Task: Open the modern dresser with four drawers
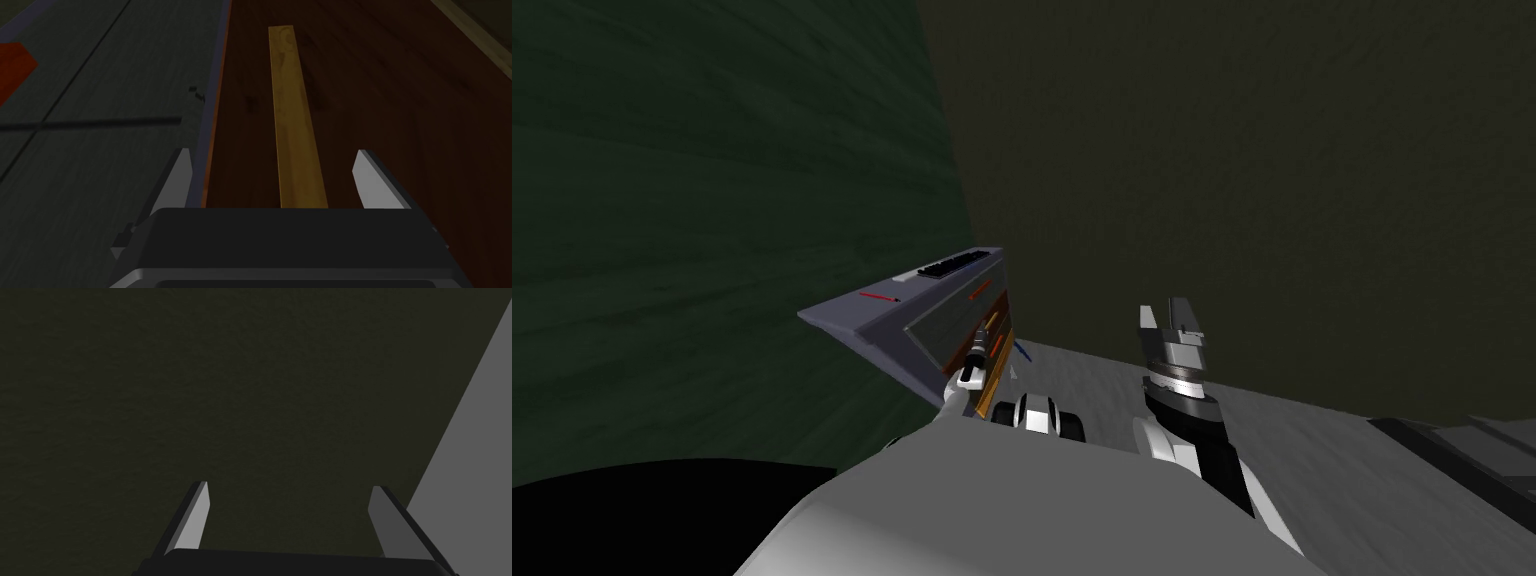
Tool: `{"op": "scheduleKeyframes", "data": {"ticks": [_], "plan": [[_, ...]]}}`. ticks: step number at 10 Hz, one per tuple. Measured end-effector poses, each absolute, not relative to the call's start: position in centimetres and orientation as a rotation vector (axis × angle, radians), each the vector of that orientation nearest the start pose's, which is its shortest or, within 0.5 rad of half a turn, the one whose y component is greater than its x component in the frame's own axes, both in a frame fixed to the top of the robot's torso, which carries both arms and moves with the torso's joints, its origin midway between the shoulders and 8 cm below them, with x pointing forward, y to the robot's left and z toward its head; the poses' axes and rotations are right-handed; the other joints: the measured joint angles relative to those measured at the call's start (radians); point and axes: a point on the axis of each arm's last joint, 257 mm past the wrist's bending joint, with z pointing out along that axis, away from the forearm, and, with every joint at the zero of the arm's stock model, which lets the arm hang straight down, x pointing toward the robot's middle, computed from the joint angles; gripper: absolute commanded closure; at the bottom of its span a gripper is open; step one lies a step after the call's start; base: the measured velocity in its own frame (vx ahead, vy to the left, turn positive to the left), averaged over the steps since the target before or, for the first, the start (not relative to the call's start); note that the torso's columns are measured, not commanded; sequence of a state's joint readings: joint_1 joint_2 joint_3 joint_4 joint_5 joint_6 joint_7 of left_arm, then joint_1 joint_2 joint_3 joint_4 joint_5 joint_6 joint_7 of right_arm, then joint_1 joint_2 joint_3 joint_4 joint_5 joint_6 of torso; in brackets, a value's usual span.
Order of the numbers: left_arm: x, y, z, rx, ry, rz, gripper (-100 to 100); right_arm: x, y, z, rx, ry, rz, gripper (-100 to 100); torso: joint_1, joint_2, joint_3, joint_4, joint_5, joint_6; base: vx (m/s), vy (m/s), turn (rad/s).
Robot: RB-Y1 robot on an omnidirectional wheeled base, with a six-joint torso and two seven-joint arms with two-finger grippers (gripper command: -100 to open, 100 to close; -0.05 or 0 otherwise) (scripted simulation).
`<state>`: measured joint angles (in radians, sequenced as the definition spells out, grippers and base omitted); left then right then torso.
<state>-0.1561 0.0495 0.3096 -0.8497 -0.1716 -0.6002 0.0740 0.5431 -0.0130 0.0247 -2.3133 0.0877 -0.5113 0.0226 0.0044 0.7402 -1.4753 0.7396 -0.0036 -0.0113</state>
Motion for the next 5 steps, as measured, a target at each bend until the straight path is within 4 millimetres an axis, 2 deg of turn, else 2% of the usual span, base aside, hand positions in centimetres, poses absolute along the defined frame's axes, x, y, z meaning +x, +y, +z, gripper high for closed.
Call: {"op": "scheduleKeyframes", "data": {"ticks": [1, 2, 3, 4, 5], "plan": [[51.5, 34.0, -34.5, -1.222, 1.094, -1.035, -100, 33.5, -26.2, 2.6, 0.582, 0.677, 1.239, 0, 0.002, 0.000, 0.000, -0.001, -0.001, -0.004, -0.056, 0.009, -0.368], [51.6, 35.3, -34.6, -1.226, 1.085, -1.013, -100, 33.6, -26.2, 2.6, 0.582, 0.677, 1.239, 0, 0.004, 0.000, 0.001, 0.000, 0.002, 0.005, -0.095, 0.034, -0.348], [51.4, 36.6, -34.4, -1.234, 1.068, -0.992, -100, 33.6, -26.2, 2.6, 0.582, 0.677, 1.239, 0, 0.002, 0.001, 0.001, 0.001, 0.003, 0.007, -0.046, 0.020, -0.093], [51.1, 37.2, -34.2, -1.247, 1.047, -0.980, -100, 33.5, -26.2, 2.6, 0.582, 0.677, 1.239, 0, 0.000, 0.001, 0.000, 0.000, 0.000, 0.000, -0.001, -0.006, 0.005], [51.1, 37.6, -34.3, -1.259, 1.035, -0.975, -100, 33.5, -26.2, 2.6, 0.582, 0.677, 1.239, 0, 0.001, -0.001, 0.000, -0.001, -0.001, -0.004, -0.048, 0.006, -0.357]]}}
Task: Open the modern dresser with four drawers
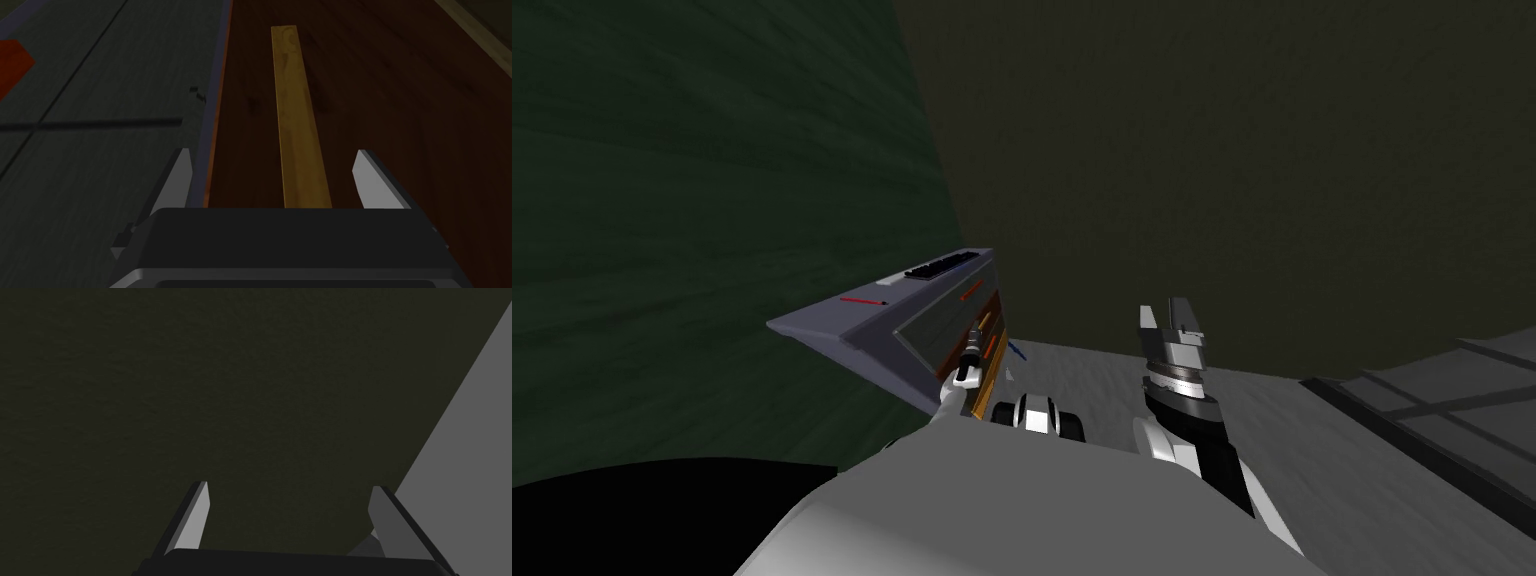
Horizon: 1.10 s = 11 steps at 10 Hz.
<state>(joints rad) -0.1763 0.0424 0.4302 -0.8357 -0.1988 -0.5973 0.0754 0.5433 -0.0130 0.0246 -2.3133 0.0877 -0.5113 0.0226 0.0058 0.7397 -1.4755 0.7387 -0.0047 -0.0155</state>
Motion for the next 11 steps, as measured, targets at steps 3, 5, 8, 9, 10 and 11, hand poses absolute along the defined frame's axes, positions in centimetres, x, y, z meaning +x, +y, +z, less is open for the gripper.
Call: {"op": "scheduleKeyframes", "data": {"ticks": [3, 5, 8, 9, 10, 11], "plan": [[50.1, 40.6, -34.0, -1.278, 0.990, -0.924, -100, 33.5, -26.2, 2.6, 0.582, 0.677, 1.239, 0, -0.002, 0.001, 0.000, 0.000, 0.002, 0.006, -0.051, 0.012, -0.142], [50.0, 41.4, -34.2, -1.298, 0.968, -0.913, -100, 33.5, -26.2, 2.6, 0.582, 0.677, 1.239, 0, 0.001, 0.000, 0.000, -0.001, 0.001, 0.000, -0.015, -0.007, -0.213], [49.2, 44.2, -34.4, -1.320, 0.928, -0.862, -100, 33.5, -26.2, 2.6, 0.582, 0.677, 1.239, 0, -0.004, 0.001, 0.001, -0.001, 0.004, 0.009, -0.054, 0.012, -0.122], [49.0, 44.5, -34.4, -1.328, 0.913, -0.856, -100, 33.5, -26.2, 2.6, 0.582, 0.677, 1.239, 0, -0.004, 0.001, 0.000, -0.001, 0.002, 0.005, -0.077, 0.002, -0.318], [48.8, 45.4, -34.4, -1.336, 0.904, -0.838, -100, 33.6, -26.2, 2.6, 0.582, 0.677, 1.239, 0, -0.004, 0.004, 0.002, 0.000, 0.003, 0.011, -0.104, 0.012, -0.313], [48.2, 46.1, -34.4, -1.347, 0.889, -0.819, -100, 33.6, -26.2, 2.6, 0.582, 0.677, 1.239, 0, -0.005, 0.003, 0.002, 0.000, 0.004, 0.014, -0.056, 0.009, -0.072]]}}
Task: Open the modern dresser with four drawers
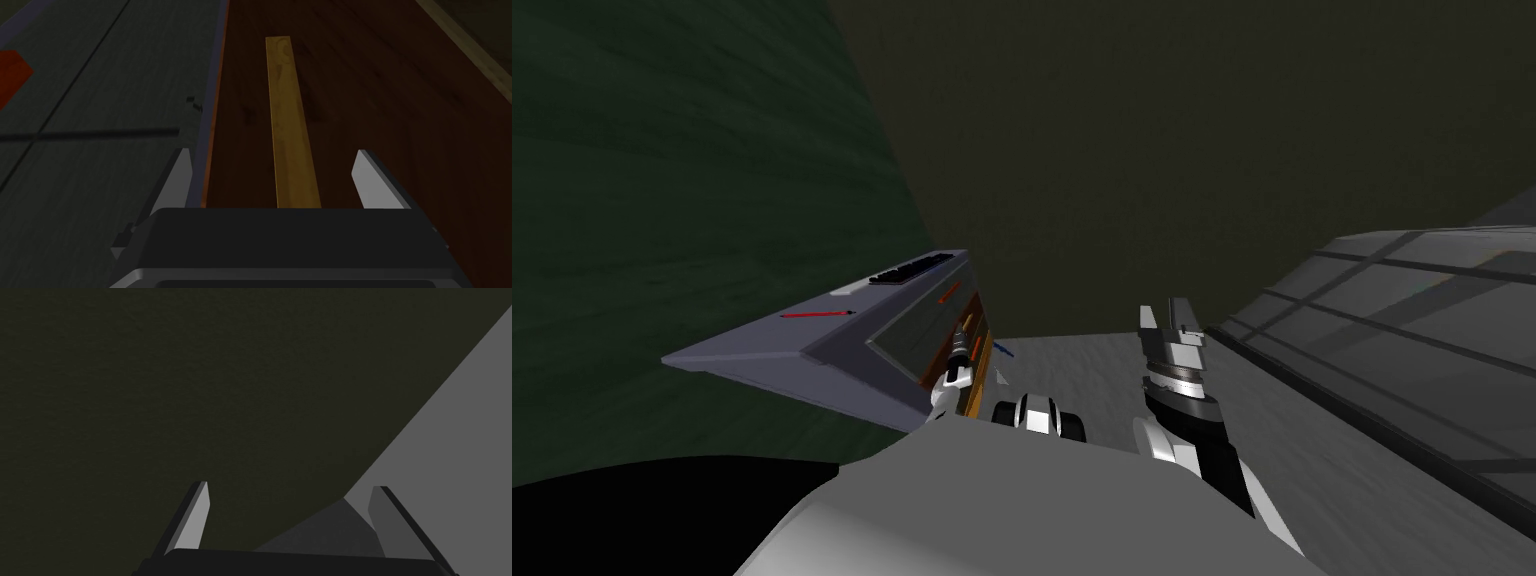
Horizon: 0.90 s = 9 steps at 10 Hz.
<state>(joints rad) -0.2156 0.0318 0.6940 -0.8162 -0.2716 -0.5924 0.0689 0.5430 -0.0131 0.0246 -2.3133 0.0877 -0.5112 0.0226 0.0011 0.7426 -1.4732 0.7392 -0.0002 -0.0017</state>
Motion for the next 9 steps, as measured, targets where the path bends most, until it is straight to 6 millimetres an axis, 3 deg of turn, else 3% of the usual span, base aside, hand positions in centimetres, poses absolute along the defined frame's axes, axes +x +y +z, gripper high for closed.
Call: {"op": "scheduleKeyframes", "data": {"ticks": [1, 3, 6, 7, 9], "plan": [[47.9, 46.9, -34.8, -1.364, 0.870, -0.803, -100, 33.5, -26.2, 2.6, 0.582, 0.677, 1.239, 0, 0.000, -0.005, -0.003, -0.001, 0.000, 0.001, -0.006, -0.004, -0.029], [47.1, 48.1, -35.0, -1.382, 0.845, -0.781, -100, 33.5, -26.2, 2.6, 0.582, 0.677, 1.239, 0, -0.001, -0.003, -0.003, -0.001, -0.001, 0.000, -0.066, 0.000, -0.362], [45.4, 50.4, -35.6, -1.417, 0.791, -0.735, -100, 33.5, -26.2, 2.6, 0.582, 0.677, 1.238, 0, -0.001, -0.006, -0.004, -0.002, 0.000, 0.001, -0.021, -0.003, -0.001], [45.4, 50.5, -35.6, -1.417, 0.789, -0.733, 100, 33.5, -26.2, 2.6, 0.582, 0.677, 1.238, 0, -0.001, -0.007, -0.004, -0.002, 0.000, 0.002, 0.077, -0.011, 0.313], [46.0, 48.4, -36.5, -1.424, 0.833, -0.767, 100, 33.5, -26.2, 2.6, 0.582, 0.677, 1.238, 0, -0.002, -0.002, -0.002, 0.004, -0.010, -0.008, 0.078, -0.016, 0.243]]}}
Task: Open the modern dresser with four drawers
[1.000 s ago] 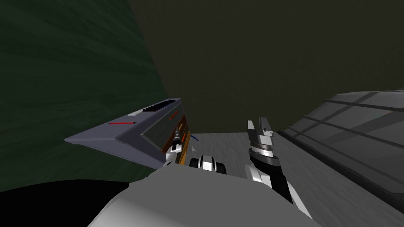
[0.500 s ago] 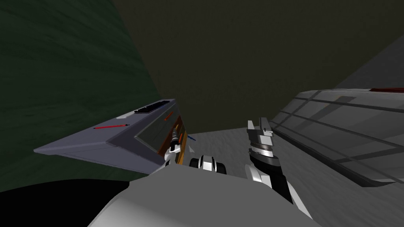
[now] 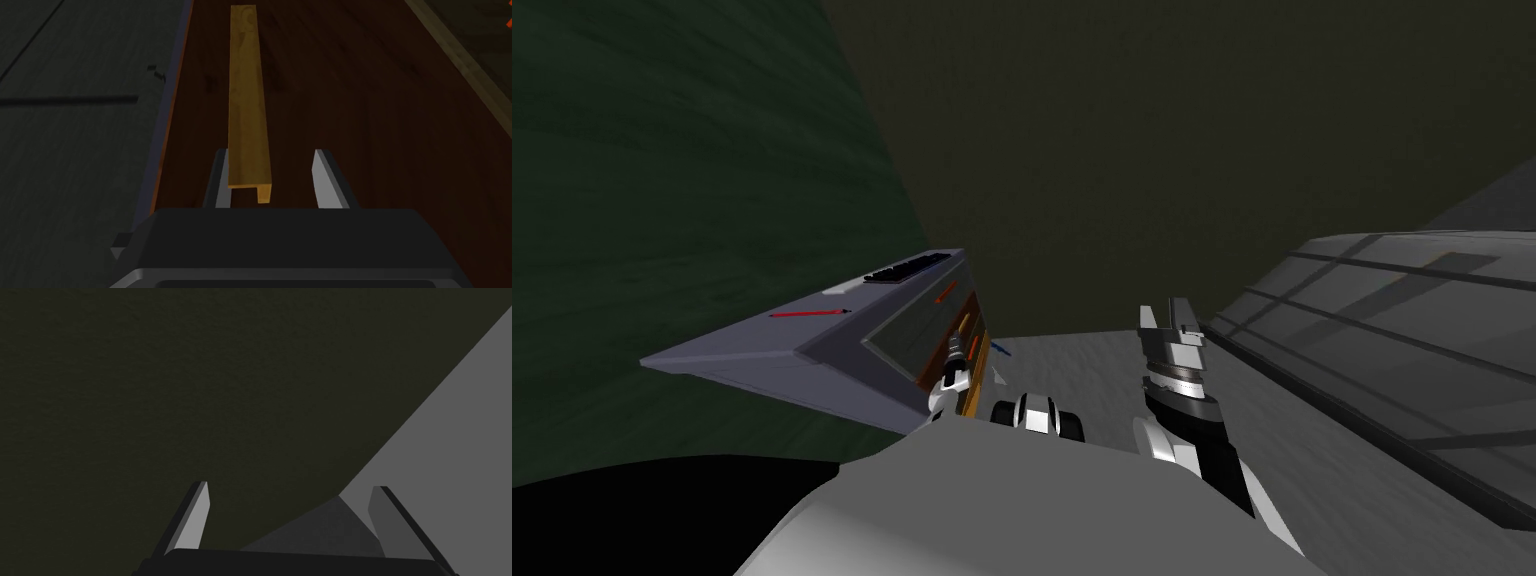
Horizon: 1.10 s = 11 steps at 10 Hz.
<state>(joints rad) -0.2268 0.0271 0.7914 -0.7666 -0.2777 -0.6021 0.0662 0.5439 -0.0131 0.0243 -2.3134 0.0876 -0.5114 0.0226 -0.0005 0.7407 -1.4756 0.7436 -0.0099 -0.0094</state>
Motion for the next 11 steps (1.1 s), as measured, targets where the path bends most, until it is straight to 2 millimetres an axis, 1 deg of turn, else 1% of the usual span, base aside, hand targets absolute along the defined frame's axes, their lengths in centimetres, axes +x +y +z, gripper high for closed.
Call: {"op": "scheduleKeyframes", "data": {"ticks": [1, 2, 3, 4, 5, 7, 8, 9, 10, 11], "plan": [[46.3, 47.9, -36.5, -1.416, 0.848, -0.779, 100, 33.5, -26.2, 2.6, 0.582, 0.677, 1.238, 0, 0.004, 0.001, 0.002, 0.001, 0.002, 0.005, 0.000, 0.000, 0.000], [46.3, 47.9, -36.6, -1.411, 0.853, -0.780, 100, 33.5, -26.2, 2.6, 0.582, 0.677, 1.238, 0, 0.005, 0.001, 0.003, 0.001, 0.003, 0.007, -0.008, 0.015, -0.022], [46.6, 47.8, -36.0, -1.398, 0.850, -0.783, 100, 33.5, -26.2, 2.6, 0.582, 0.677, 1.238, 0, 0.004, 0.000, 0.002, -0.001, 0.005, 0.007, 0.055, 0.010, 0.271], [47.0, 46.9, -35.8, -1.391, 0.865, -0.801, 100, 33.5, -26.2, 2.6, 0.582, 0.677, 1.238, 0, 0.004, -0.001, 0.000, -0.001, 0.002, -0.002, 0.090, -0.013, 0.318], [47.5, 45.8, -35.9, -1.382, 0.892, -0.823, 100, 33.5, -26.2, 2.6, 0.582, 0.677, 1.238, 0, 0.007, -0.003, -0.001, -0.001, 0.001, -0.004, 0.107, -0.022, 0.298], [48.4, 43.5, -36.1, -1.362, 0.931, -0.863, 100, 33.5, -26.2, 2.6, 0.582, 0.677, 1.238, 0, 0.013, -0.003, 0.000, 0.001, 0.002, -0.004, 0.072, -0.027, 0.300], [48.8, 42.4, -35.9, -1.343, 0.957, -0.881, 100, 33.5, -26.2, 2.6, 0.582, 0.677, 1.238, 0, 0.013, 0.000, 0.001, 0.001, 0.002, -0.003, 0.020, 0.007, 0.101], [49.1, 41.7, -35.8, -1.334, 0.972, -0.893, 100, 33.5, -26.2, 2.6, 0.582, 0.677, 1.238, 0, 0.012, 0.001, 0.002, 0.002, 0.003, -0.001, 0.083, 0.001, 0.277], [49.3, 40.6, -35.7, -1.325, 0.991, -0.914, 100, 33.5, -26.2, 2.6, 0.582, 0.677, 1.238, 0, 0.011, -0.001, 0.001, 0.002, 0.000, -0.006, 0.084, -0.020, 0.320], [49.8, 39.1, -35.7, -1.312, 1.017, -0.937, 100, 33.5, -26.2, 2.6, 0.582, 0.677, 1.238, 0, 0.010, -0.002, 0.001, 0.003, 0.000, -0.005, 0.105, -0.030, 0.311]]}}
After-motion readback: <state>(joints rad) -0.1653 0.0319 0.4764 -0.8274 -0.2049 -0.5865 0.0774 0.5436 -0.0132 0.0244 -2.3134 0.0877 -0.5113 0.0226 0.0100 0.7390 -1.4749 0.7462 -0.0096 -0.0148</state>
